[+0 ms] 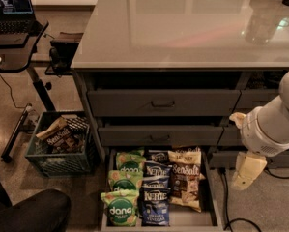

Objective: Pick brown chip bag from bottom drawer and place on counter

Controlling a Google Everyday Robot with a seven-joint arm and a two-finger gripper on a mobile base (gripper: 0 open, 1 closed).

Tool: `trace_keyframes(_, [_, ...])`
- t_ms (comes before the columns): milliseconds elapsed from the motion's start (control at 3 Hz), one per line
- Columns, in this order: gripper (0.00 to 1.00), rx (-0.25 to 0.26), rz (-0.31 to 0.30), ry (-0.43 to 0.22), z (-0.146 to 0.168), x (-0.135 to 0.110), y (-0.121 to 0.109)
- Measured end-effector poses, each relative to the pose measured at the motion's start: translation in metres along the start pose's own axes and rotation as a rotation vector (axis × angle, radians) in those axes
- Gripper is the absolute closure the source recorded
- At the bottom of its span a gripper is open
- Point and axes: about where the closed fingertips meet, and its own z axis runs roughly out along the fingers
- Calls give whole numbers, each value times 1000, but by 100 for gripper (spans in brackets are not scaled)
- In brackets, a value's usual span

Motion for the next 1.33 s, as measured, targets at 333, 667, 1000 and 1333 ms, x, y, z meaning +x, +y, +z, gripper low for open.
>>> trace_keyframes(333, [0, 0, 0, 0, 0, 0, 0])
trace_keyframes(667, [0, -12, 45, -40, 22, 9, 1])
trace_keyframes(1000, [0, -15, 83, -107, 70, 22, 5])
trace_keyframes(1333, [0, 37, 96, -179, 120, 31, -10])
